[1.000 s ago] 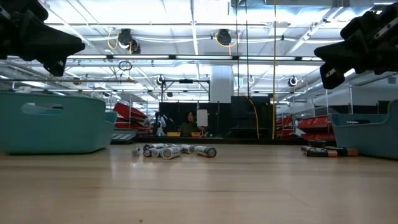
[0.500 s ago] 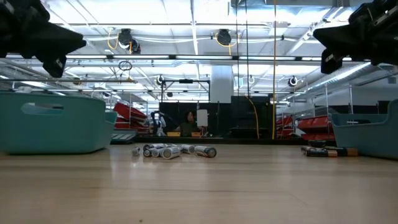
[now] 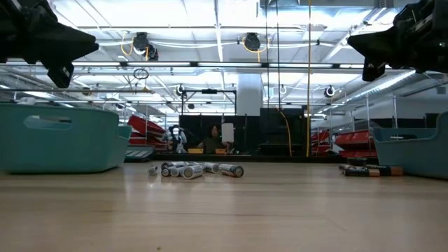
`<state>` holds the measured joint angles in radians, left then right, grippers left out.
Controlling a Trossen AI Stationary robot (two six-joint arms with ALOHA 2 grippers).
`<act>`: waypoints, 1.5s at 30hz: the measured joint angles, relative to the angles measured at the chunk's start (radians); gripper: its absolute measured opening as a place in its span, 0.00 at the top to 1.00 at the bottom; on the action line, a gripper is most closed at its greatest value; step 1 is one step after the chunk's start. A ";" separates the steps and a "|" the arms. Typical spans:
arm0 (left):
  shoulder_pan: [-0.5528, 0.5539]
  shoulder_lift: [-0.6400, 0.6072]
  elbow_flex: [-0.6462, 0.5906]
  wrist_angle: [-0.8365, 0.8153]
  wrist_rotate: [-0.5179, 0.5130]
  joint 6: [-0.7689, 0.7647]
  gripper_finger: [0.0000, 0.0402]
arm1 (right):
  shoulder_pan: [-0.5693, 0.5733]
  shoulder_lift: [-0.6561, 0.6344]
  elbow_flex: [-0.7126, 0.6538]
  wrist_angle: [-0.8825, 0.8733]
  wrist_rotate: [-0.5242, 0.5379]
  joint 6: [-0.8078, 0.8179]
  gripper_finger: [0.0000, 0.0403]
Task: Sort batteries
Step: Put the black battery into the right blue bin
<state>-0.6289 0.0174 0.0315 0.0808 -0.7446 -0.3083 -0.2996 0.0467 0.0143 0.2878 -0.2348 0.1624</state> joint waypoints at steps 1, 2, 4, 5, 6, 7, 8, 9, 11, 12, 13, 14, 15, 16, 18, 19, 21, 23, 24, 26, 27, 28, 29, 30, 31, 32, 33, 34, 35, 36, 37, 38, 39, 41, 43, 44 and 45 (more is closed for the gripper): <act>0.000 0.000 0.000 0.000 0.006 0.000 0.82 | 0.000 0.000 0.000 -0.001 0.000 0.020 1.00; 0.000 0.000 0.000 0.000 0.015 -0.001 0.82 | 0.000 0.000 0.000 0.000 0.000 0.035 1.00; 0.000 0.000 0.000 0.005 0.035 -0.009 0.82 | 0.000 0.000 0.000 0.003 -0.004 0.094 1.00; 0.000 0.000 0.000 0.011 0.046 -0.027 0.82 | 0.000 0.000 0.000 0.005 -0.012 0.142 1.00; 0.000 0.000 0.000 0.017 0.058 -0.045 0.82 | 0.000 0.000 0.000 0.010 -0.027 0.186 1.00; 0.000 0.000 0.000 0.019 0.070 -0.052 0.82 | 0.000 0.000 0.000 0.019 -0.038 0.212 1.00; 0.000 0.000 0.000 0.017 0.081 -0.052 0.82 | 0.000 0.000 0.000 0.032 -0.049 0.223 1.00; 0.000 0.000 0.000 0.015 0.091 -0.052 0.82 | 0.000 0.000 0.000 0.044 -0.052 0.228 1.00; 0.000 0.000 0.000 0.015 0.096 -0.052 0.82 | 0.000 0.000 0.000 0.062 -0.052 0.258 1.00; 0.000 0.000 0.000 0.016 0.094 -0.052 0.82 | 0.000 0.000 0.000 0.064 -0.052 0.278 1.00; 0.000 0.000 0.000 0.016 0.087 -0.050 0.82 | 0.000 0.000 0.000 0.063 -0.052 0.287 1.00; 0.000 0.000 0.000 0.017 0.077 -0.044 0.82 | 0.000 0.004 0.003 0.058 -0.054 0.286 1.00; 0.000 0.000 0.000 0.016 0.061 -0.030 0.82 | 0.000 0.013 0.017 0.034 -0.061 0.281 1.00; 0.000 0.000 0.000 0.015 0.047 -0.015 0.82 | 0.000 0.023 0.041 -0.008 -0.072 0.273 1.00; 0.000 0.000 0.000 0.011 0.030 0.002 0.82 | 0.007 0.063 0.108 -0.114 -0.084 0.249 1.00; 0.000 0.000 0.000 0.010 0.021 0.004 0.82 | 0.015 0.091 0.146 -0.160 -0.073 0.225 0.99; 0.001 0.000 0.000 0.008 0.012 0.004 0.82 | 0.035 0.152 0.221 -0.229 -0.002 0.163 0.99; 0.000 0.000 0.000 0.004 0.014 0.003 0.82 | 0.056 0.220 0.297 -0.256 0.075 0.107 0.98; 0.000 0.000 0.000 0.006 0.015 0.002 0.82 | 0.065 0.251 0.330 -0.261 0.095 0.083 0.98; 0.000 0.000 0.000 0.007 0.017 0.001 0.82 | 0.082 0.315 0.382 -0.264 0.103 0.055 0.98; 0.000 0.000 0.000 0.007 0.020 0.001 0.82 | 0.090 0.343 0.400 -0.263 0.101 0.053 0.98; 0.000 0.000 0.000 0.008 0.022 0.001 0.82 | 0.100 0.369 0.412 -0.257 0.097 0.053 0.98; 0.000 0.000 0.000 0.010 0.022 0.000 0.82 | 0.109 0.395 0.420 -0.244 0.087 0.053 0.98; 0.000 0.000 0.000 0.011 0.022 0.000 0.82 | 0.117 0.419 0.421 -0.216 0.072 0.053 0.98; 0.000 0.000 0.000 0.013 0.022 0.001 0.82 | 0.125 0.441 0.421 -0.190 0.063 0.054 0.98; 0.000 0.000 0.000 0.017 0.022 0.001 0.82 | 0.132 0.465 0.420 -0.164 0.054 0.063 0.98; 0.000 0.000 0.000 0.023 0.021 0.001 0.82 | 0.139 0.488 0.418 -0.140 0.052 0.079 0.98; 0.000 0.000 0.000 0.034 0.019 0.000 0.82 | 0.144 0.511 0.415 -0.121 0.052 0.103 0.98; 0.000 0.000 0.000 0.050 0.019 -0.003 0.82 | 0.148 0.534 0.413 -0.111 0.054 0.133 0.98; 0.000 0.000 0.001 0.068 0.019 -0.015 0.82 | 0.153 0.559 0.413 -0.094 0.055 0.175 0.98; 0.000 0.000 0.001 0.080 0.018 -0.024 0.82 | 0.158 0.584 0.413 -0.078 0.053 0.232 0.98; 0.000 0.000 0.002 0.086 0.018 -0.023 0.82 | 0.163 0.607 0.413 -0.067 0.046 0.294 0.98; 0.000 0.000 0.002 0.091 0.018 -0.019 0.82 | 0.168 0.630 0.413 -0.054 0.026 0.343 0.98; 0.000 0.000 0.002 0.094 0.010 -0.015 0.82 | 0.178 0.680 0.416 -0.049 -0.028 0.393 0.98; 0.000 0.000 0.002 0.094 -0.019 0.000 0.82 | 0.209 0.738 0.421 -0.072 -0.034 0.410 0.99; 0.000 0.000 0.002 0.096 -0.031 0.000 0.82 | 0.228 0.771 0.431 -0.099 -0.023 0.407 0.99; 0.000 0.000 0.002 0.098 -0.043 0.000 0.82 | 0.248 0.803 0.450 -0.136 -0.003 0.395 1.00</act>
<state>-0.6289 0.0174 0.0330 0.1788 -0.7875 -0.3085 -0.0518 0.8498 0.4647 0.1521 -0.2380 0.5576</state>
